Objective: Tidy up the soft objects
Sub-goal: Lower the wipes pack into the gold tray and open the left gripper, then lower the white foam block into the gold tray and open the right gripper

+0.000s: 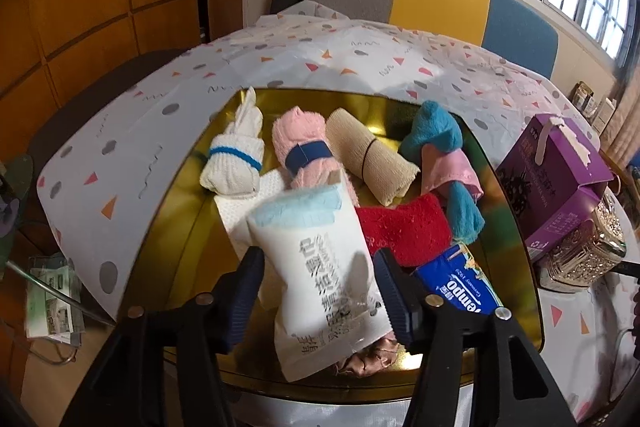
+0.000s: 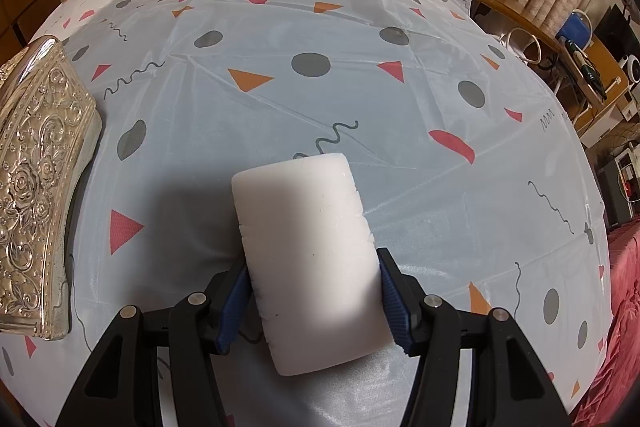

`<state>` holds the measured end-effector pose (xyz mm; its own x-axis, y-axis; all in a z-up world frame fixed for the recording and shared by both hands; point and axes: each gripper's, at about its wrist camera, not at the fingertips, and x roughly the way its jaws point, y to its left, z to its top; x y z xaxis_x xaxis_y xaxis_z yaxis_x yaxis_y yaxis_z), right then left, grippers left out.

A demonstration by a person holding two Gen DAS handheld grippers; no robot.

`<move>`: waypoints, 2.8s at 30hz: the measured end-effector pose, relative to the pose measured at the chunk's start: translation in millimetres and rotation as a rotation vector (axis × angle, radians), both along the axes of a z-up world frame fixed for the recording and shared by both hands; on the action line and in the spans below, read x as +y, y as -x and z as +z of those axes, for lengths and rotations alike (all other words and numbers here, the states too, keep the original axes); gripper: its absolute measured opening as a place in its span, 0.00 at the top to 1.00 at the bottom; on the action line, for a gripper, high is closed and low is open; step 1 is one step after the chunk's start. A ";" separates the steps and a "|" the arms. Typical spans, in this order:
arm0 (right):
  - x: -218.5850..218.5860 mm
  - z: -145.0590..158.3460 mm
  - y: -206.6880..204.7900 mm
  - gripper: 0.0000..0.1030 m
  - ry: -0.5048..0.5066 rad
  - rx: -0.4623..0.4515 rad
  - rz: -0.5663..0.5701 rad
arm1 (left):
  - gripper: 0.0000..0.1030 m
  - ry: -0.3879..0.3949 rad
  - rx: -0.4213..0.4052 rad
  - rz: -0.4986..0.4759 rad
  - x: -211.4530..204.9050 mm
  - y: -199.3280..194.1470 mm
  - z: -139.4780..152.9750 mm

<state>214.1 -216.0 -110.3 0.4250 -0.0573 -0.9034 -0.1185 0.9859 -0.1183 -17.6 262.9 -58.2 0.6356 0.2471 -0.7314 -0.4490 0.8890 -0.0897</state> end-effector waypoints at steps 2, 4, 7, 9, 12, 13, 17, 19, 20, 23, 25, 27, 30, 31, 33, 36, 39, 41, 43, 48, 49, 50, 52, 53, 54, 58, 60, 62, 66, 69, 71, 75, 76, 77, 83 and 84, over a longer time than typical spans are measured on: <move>0.1 0.2 0.3 0.43 0.001 -0.001 -0.004 | 0.37 -0.007 -0.020 0.002 -0.4 1.6 5.4; 0.4 0.4 1.1 0.43 0.003 -0.001 -0.008 | 0.33 -0.022 -0.038 0.003 -1.1 2.5 11.2; -0.1 1.8 1.3 0.43 -0.009 0.013 -0.032 | 0.30 -0.012 -0.050 -0.007 1.6 3.3 14.5; -1.7 3.2 1.2 0.43 -0.029 0.032 -0.055 | 0.30 -0.015 -0.053 0.001 4.5 4.2 16.3; 0.3 4.4 4.4 0.43 -0.061 0.047 -0.066 | 0.30 -0.002 -0.057 -0.006 6.4 4.5 18.9; 1.8 4.7 5.6 0.43 -0.071 0.053 -0.066 | 0.30 -0.001 -0.060 -0.009 6.2 4.9 19.3; 8.1 9.1 7.3 0.43 -0.126 0.077 -0.088 | 0.25 -0.011 -0.093 -0.028 2.1 8.2 27.6; 8.0 17.4 6.1 0.43 -0.161 0.050 -0.123 | 0.24 -0.012 -0.101 -0.024 2.6 9.6 30.0; 8.2 22.3 5.5 0.43 -0.175 0.033 -0.134 | 0.24 -0.008 -0.102 -0.021 3.7 10.1 30.3; 18.2 44.7 3.6 0.43 -0.198 -0.037 -0.133 | 0.24 0.007 -0.093 -0.005 8.3 10.8 28.8; 28.7 57.6 3.2 0.43 -0.199 -0.073 -0.109 | 0.24 0.008 -0.093 0.007 11.4 12.1 28.7; 39.0 69.3 4.1 0.43 -0.204 -0.102 -0.086 | 0.21 0.004 -0.098 0.016 13.8 13.7 29.7; 58.1 90.9 10.7 0.43 -0.225 -0.170 -0.034 | 0.19 0.002 -0.101 0.032 18.8 15.7 30.1; 66.1 98.6 12.0 0.43 -0.232 -0.188 -0.010 | 0.19 0.005 -0.101 0.035 20.2 16.1 29.8; 85.0 115.7 18.7 0.43 -0.234 -0.230 0.037 | 0.19 0.003 -0.099 0.042 21.6 16.9 29.1; 113.5 141.4 29.1 0.43 -0.254 -0.288 0.107 | 0.19 0.001 -0.096 0.046 23.1 17.4 28.7; 145.8 166.1 44.0 0.43 -0.294 -0.337 0.204 | 0.19 -0.002 -0.100 0.046 23.3 17.6 29.5; 172.8 181.1 59.7 0.43 -0.314 -0.362 0.284 | 0.18 -0.004 -0.104 0.047 23.2 17.8 30.8; 200.6 193.8 77.7 0.43 -0.321 -0.383 0.362 | 0.17 -0.006 -0.108 0.049 23.6 18.7 31.8; 265.8 198.5 114.8 0.43 -0.342 -0.359 0.524 | 0.17 -0.004 -0.109 0.055 25.9 20.1 33.8; 280.9 195.4 122.4 0.43 -0.346 -0.340 0.563 | 0.17 -0.004 -0.110 0.056 26.6 20.4 34.6; 290.8 192.1 128.2 0.43 -0.346 -0.326 0.586 | 0.17 -0.005 -0.110 0.058 27.2 20.7 35.1; 310.5 182.5 140.6 0.43 -0.351 -0.292 0.630 | 0.16 -0.007 -0.116 0.065 29.5 22.8 36.5; 321.5 176.4 145.6 0.42 -0.356 -0.266 0.651 | 0.15 -0.007 -0.118 0.068 30.3 24.0 37.1; 331.5 170.4 151.1 0.42 -0.356 -0.249 0.669 | 0.14 -0.006 -0.119 0.072 31.8 24.7 37.5; 362.3 139.5 170.9 0.42 -0.337 -0.177 0.713 | 0.14 0.001 -0.119 0.091 38.2 27.9 37.4; 374.2 122.1 175.4 0.42 -0.325 -0.144 0.730 | 0.14 0.001 -0.120 0.097 40.7 28.7 36.7; 380.2 104.7 176.0 0.42 -0.312 -0.112 0.730 | 0.13 0.005 -0.119 0.104 43.0 29.8 35.7; 388.2 72.7 169.8 0.42 -0.296 -0.055 0.714 | 0.10 0.007 -0.120 0.121 47.8 31.5 35.3; 395.6 48.1 163.9 0.42 -0.273 -0.008 0.689 | 0.07 -0.001 -0.121 0.135 50.4 33.0 35.3; 397.7 38.0 160.0 0.41 -0.260 -0.002 0.671 | 0.07 -0.001 -0.119 0.141 52.0 33.3 35.2; 399.7 35.6 156.8 0.38 -0.253 -0.042 0.665 | 0.05 0.000 -0.116 0.145 52.6 33.1 36.7; 399.1 36.0 156.3 0.37 -0.262 -0.041 0.664 | 0.04 -0.002 -0.119 0.145 52.0 32.9 37.7; 396.6 36.3 155.4 0.33 -0.267 -0.036 0.657 | 0.03 -0.006 -0.117 0.146 51.0 32.5 38.6; 376.9 60.9 171.5 0.15 -0.315 -0.113 0.648 | 0.00 -0.024 -0.121 0.129 43.1 30.6 43.8; 374.7 64.5 174.1 0.15 -0.318 -0.129 0.644 | 0.00 -0.021 -0.124 0.125 40.6 30.6 45.2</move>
<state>40.1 158.6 -45.8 0.3902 0.4967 -0.7753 -0.6911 0.7143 0.1098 -48.1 303.5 -13.0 0.6840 0.3443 -0.6431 -0.5424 0.8295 -0.1328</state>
